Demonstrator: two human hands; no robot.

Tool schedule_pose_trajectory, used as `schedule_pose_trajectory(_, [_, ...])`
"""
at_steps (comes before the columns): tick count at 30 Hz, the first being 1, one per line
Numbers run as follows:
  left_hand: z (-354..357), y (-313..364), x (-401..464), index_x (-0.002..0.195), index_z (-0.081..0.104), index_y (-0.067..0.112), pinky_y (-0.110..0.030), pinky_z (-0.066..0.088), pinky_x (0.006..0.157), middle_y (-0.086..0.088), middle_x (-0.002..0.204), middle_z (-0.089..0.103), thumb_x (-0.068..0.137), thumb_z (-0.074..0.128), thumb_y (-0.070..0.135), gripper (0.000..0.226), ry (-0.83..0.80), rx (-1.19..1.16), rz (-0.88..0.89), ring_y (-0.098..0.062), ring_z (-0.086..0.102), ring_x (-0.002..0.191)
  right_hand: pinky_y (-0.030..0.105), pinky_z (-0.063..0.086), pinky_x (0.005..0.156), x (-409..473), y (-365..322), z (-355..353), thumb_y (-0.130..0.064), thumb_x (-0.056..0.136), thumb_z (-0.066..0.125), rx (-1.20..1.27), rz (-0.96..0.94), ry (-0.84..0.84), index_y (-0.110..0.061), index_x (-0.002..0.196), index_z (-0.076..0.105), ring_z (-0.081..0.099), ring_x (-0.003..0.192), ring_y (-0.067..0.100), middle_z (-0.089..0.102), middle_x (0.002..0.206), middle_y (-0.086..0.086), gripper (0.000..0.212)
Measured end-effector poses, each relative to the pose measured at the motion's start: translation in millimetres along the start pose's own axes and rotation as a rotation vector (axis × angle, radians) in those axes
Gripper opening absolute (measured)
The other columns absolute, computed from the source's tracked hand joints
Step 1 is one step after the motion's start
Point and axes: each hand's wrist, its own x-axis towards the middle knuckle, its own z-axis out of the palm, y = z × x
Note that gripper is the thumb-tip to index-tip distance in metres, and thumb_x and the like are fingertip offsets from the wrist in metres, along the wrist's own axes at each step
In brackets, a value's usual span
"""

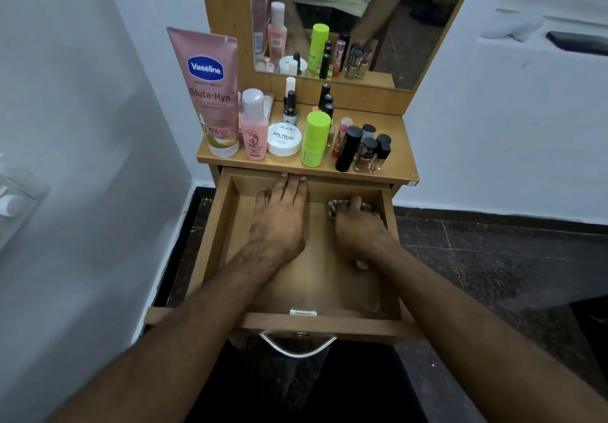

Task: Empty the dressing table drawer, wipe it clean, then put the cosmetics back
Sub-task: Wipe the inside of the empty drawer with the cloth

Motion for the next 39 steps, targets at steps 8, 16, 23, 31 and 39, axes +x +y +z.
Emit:
schedule_pose_trajectory(8, [0,-2,1,0.160,-0.007,0.012,-0.044,0.017,0.125,-0.003,0.170,-0.004,0.085,0.070,0.030,0.109,-0.003,-0.027,0.007,-0.022,-0.005,0.156,0.037,0.052,0.069,-35,9,7,-0.022,0.099,0.055,-0.200,-0.159,0.031,-0.009,0.137,0.048,0.063,0.098,0.029,0.044,0.136,0.017,0.040])
schedule_pose_trajectory(16, [-1,-3,-1,0.161,-0.005,0.014,-0.041,0.023,0.121,-0.001,0.170,-0.004,0.085,0.068,0.023,0.106,0.023,-0.060,0.001,-0.019,-0.005,0.156,0.043,0.056,0.084,-25,9,-11,-0.025,0.105,0.041,-0.176,-0.166,0.101,-0.014,0.142,0.047,0.058,0.114,0.033,0.040,0.144,0.017,0.038])
schedule_pose_trajectory(23, [6,-1,0,0.159,-0.010,0.012,-0.046,0.018,0.124,-0.003,0.170,-0.007,0.087,0.063,0.024,0.104,0.037,0.008,-0.012,-0.022,-0.007,0.156,0.036,0.055,0.075,-57,4,-4,-0.024,0.100,0.055,-0.336,-0.275,-0.071,-0.016,0.127,0.061,0.063,0.098,0.026,0.057,0.120,0.008,0.028])
schedule_pose_trajectory(31, [4,-1,-2,0.160,-0.010,0.013,-0.047,0.018,0.123,-0.004,0.170,-0.006,0.087,0.063,0.023,0.103,0.034,0.025,-0.004,-0.022,-0.006,0.156,0.032,0.051,0.067,-51,-10,-14,-0.016,0.091,0.064,-0.463,-0.294,-0.348,-0.008,0.117,0.068,0.065,0.088,0.024,0.066,0.100,0.007,0.027])
schedule_pose_trajectory(39, [7,-2,1,0.160,-0.007,0.012,-0.045,0.022,0.121,-0.004,0.170,-0.004,0.089,0.060,0.024,0.099,0.074,0.026,0.001,-0.023,-0.004,0.156,0.027,0.045,0.068,-21,6,-57,-0.005,0.090,0.060,-0.212,-0.340,-0.454,-0.028,0.132,0.061,0.057,0.098,0.018,0.060,0.120,-0.003,0.048])
